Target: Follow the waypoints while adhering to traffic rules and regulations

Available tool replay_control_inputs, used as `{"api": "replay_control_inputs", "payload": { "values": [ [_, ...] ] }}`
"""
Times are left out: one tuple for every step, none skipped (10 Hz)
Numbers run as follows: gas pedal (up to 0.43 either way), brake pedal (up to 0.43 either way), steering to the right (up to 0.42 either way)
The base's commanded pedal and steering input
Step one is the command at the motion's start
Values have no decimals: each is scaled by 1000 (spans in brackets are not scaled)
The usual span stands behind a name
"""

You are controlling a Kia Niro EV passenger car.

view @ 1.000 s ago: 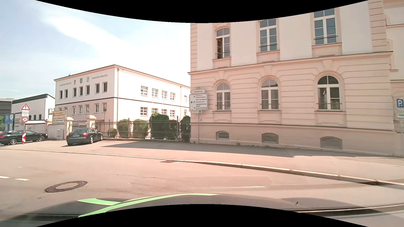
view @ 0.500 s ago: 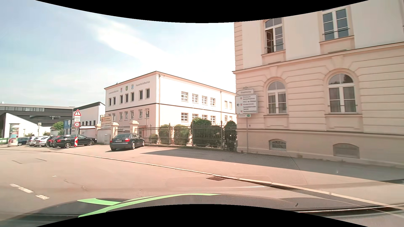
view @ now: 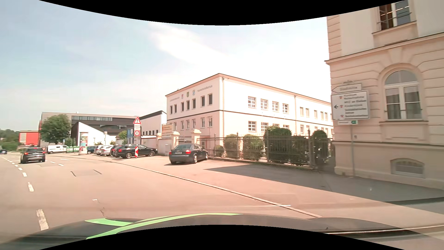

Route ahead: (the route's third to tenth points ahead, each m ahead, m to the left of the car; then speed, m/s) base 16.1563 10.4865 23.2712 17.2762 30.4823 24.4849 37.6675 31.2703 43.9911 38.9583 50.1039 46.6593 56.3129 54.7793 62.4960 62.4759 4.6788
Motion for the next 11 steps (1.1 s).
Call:
{"api": "replay_control_inputs", "payload": {
  "values": [
    [150, 0, -437],
    [150, 0, -421],
    [150, 0, -403],
    [150, 0, -387],
    [138, 0, -368],
    [138, 0, -342],
    [138, 0, -309],
    [138, 0, -277],
    [138, 0, -248],
    [138, 0, -221],
    [130, 0, -203]
  ]
}}
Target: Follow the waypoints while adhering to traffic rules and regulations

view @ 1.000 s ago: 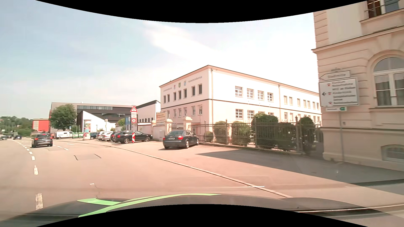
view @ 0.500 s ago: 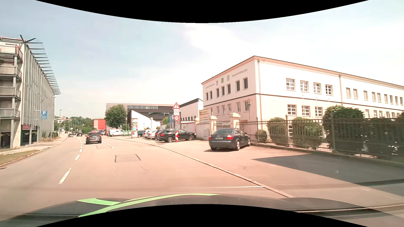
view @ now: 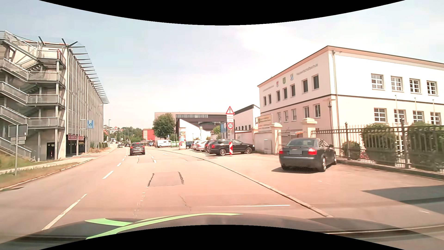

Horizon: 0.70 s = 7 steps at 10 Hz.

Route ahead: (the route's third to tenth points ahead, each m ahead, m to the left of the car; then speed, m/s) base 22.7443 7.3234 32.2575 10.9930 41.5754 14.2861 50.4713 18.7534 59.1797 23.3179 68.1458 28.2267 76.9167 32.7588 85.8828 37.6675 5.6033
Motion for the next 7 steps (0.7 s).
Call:
{"api": "replay_control_inputs", "payload": {
  "values": [
    [130, 0, -185],
    [130, 0, -168],
    [130, 0, -159],
    [110, 0, -145],
    [98, 0, -128],
    [67, 0, -120],
    [20, 0, -109]
  ]
}}
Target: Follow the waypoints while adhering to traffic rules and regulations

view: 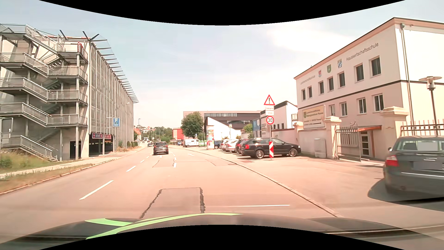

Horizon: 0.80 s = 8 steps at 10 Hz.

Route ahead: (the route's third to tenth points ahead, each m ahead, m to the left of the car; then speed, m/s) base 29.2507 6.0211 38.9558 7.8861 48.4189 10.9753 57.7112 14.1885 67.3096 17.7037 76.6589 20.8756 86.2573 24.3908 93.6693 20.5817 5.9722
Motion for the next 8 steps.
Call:
{"api": "replay_control_inputs", "payload": {
  "values": [
    [0, 0, -101],
    [0, 0, -96],
    [0, 0, -90],
    [0, 0, -84],
    [0, 0, -76],
    [0, 0, -68],
    [0, 0, -62],
    [0, 0, -56]
  ]
}}
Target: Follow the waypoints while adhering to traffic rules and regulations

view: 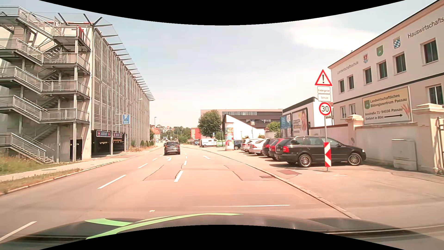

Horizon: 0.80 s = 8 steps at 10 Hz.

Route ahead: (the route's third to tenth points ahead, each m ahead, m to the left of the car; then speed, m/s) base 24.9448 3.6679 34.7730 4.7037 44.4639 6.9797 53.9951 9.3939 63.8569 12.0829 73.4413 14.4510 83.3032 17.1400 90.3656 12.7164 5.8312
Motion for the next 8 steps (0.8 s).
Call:
{"api": "replay_control_inputs", "payload": {
  "values": [
    [0, 0, -51],
    [0, 0, -48],
    [0, 0, -41],
    [0, 0, -41],
    [0, 0, -40],
    [0, 0, -38],
    [0, 0, -34],
    [0, 0, -31]
  ]
}}
